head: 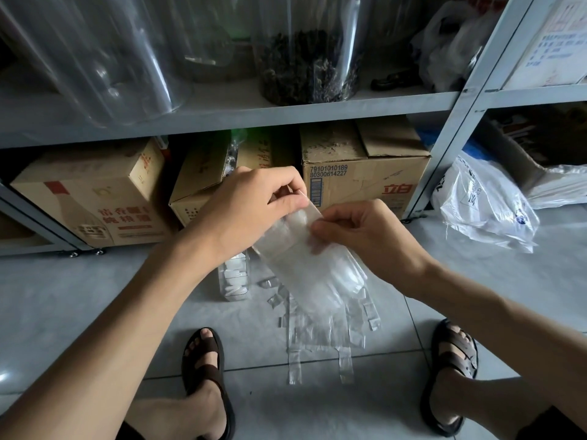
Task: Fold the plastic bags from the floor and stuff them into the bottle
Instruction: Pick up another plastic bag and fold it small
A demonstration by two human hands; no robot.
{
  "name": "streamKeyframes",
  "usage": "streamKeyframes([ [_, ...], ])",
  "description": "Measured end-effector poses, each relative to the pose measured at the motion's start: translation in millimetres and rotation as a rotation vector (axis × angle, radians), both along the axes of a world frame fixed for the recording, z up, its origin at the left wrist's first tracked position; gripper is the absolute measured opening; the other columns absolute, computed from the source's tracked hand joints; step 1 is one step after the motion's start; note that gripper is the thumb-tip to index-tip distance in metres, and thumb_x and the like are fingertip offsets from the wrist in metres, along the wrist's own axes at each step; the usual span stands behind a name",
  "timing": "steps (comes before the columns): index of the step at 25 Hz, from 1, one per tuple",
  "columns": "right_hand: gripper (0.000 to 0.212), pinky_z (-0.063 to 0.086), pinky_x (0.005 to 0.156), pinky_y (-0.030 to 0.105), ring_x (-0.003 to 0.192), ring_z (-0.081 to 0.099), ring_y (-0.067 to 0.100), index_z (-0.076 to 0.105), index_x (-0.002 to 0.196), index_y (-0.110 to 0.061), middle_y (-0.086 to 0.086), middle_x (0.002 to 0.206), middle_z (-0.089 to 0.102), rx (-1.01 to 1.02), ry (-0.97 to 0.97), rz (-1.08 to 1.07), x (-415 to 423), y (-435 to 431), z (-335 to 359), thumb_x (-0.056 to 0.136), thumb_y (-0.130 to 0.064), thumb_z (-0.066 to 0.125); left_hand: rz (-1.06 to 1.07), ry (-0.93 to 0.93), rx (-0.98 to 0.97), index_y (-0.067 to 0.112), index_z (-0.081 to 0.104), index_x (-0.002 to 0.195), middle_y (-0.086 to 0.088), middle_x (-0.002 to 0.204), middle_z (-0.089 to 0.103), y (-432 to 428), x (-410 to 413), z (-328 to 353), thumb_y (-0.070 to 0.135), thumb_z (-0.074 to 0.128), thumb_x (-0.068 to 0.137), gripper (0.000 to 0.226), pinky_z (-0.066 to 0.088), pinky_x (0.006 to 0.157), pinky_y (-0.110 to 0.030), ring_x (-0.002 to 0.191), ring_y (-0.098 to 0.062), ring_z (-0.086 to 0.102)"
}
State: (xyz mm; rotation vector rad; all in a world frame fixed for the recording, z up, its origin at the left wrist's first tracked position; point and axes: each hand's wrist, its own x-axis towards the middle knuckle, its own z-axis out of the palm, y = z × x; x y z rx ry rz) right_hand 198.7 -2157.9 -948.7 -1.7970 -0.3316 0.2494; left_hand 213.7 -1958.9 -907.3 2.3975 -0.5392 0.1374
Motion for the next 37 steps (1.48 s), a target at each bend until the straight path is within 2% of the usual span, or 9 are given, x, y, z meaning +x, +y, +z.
streamKeyframes([
  [2,0.012,0.054,0.077,0.020,0.076,0.073,0.019,0.076,0.090,-0.003,0.009,0.080,0.076,0.057,0.048,-0.029,0.5,-1.5,3.1,0.091,-0.012,0.068,0.023,0.092,-0.105,0.025,0.070,0.087,0.003,0.073,0.070,1.9,1.5,0.6,0.034,0.071,0.090,0.009,0.048,0.068,-0.028,0.071,-0.012,0.064],
  [5,0.016,0.059,0.073,0.025,0.073,0.071,0.020,0.073,0.090,0.002,0.015,0.082,0.075,0.222,0.194,-0.070,-0.3,-2.2,7.7,0.091,-0.013,0.066,0.090,0.349,-0.406,0.023,0.073,0.098,0.008,0.089,0.075,4.5,3.1,5.1,0.047,0.068,0.080,0.031,0.048,0.077,-0.020,0.083,-0.003,0.067],
  [9,0.015,0.056,0.066,0.025,0.066,0.065,0.015,0.070,0.083,-0.007,0.007,0.077,0.069,0.470,0.400,-0.137,4.8,-6.1,12.5,0.083,-0.022,0.067,0.223,0.702,-0.755,0.005,0.069,0.116,-0.010,0.100,0.076,3.3,0.8,-2.9,0.038,0.087,0.065,0.063,0.058,0.077,-0.031,0.088,-0.020,0.071],
  [13,0.013,0.057,0.067,0.027,0.067,0.065,0.013,0.073,0.086,-0.010,0.005,0.078,0.071,0.520,0.437,-0.279,8.1,-9.3,10.5,0.091,-0.019,0.064,0.197,0.896,-0.683,-0.004,0.068,0.114,-0.018,0.105,0.075,-8.3,-6.9,-12.3,0.032,0.088,0.066,0.064,0.057,0.091,-0.046,0.105,-0.038,0.069],
  [19,0.019,0.059,0.074,0.028,0.083,0.073,0.019,0.074,0.102,-0.002,0.013,0.097,0.076,0.321,0.374,-0.238,9.7,-19.8,14.3,0.093,-0.016,0.065,0.206,0.748,-0.639,0.007,0.076,0.103,-0.013,0.097,0.077,-8.9,-4.7,-14.2,0.014,0.072,0.087,0.018,0.060,0.079,-0.039,0.097,-0.030,0.073],
  [22,0.016,0.057,0.068,0.024,0.076,0.072,0.019,0.073,0.101,0.003,0.015,0.092,0.076,0.208,0.306,-0.218,8.5,-22.7,15.6,0.091,-0.009,0.067,0.227,0.748,-0.629,0.005,0.076,0.102,-0.016,0.098,0.077,-6.9,-3.1,-16.3,0.012,0.073,0.085,0.019,0.059,0.083,-0.044,0.093,-0.030,0.073],
  [28,0.015,0.056,0.062,0.021,0.068,0.072,0.014,0.072,0.099,0.003,0.009,0.082,0.075,0.216,0.269,-0.189,6.3,-25.6,20.3,0.088,-0.006,0.067,0.220,0.803,-0.758,0.003,0.075,0.099,-0.017,0.095,0.076,-6.4,-2.1,-12.5,0.014,0.074,0.079,0.023,0.061,0.066,-0.034,0.073,-0.020,0.072],
  [32,0.011,0.057,0.063,0.023,0.070,0.072,0.014,0.074,0.096,-0.004,0.009,0.084,0.076,0.178,0.247,-0.142,5.6,-26.2,21.5,0.087,-0.007,0.067,0.250,0.762,-0.742,0.007,0.075,0.090,-0.008,0.082,0.076,-6.2,-3.2,-12.3,0.005,0.071,0.084,0.008,0.060,0.056,-0.026,0.064,-0.012,0.070],
  [37,0.011,0.058,0.063,0.025,0.065,0.066,0.013,0.074,0.076,-0.017,0.004,0.076,0.072,0.264,0.283,-0.133,5.9,-29.4,22.1,0.082,-0.009,0.070,0.238,0.756,-0.830,0.008,0.073,0.090,-0.005,0.077,0.075,-6.3,-6.1,-7.5,0.002,0.072,0.077,0.014,0.058,0.051,-0.023,0.062,-0.010,0.071],
])
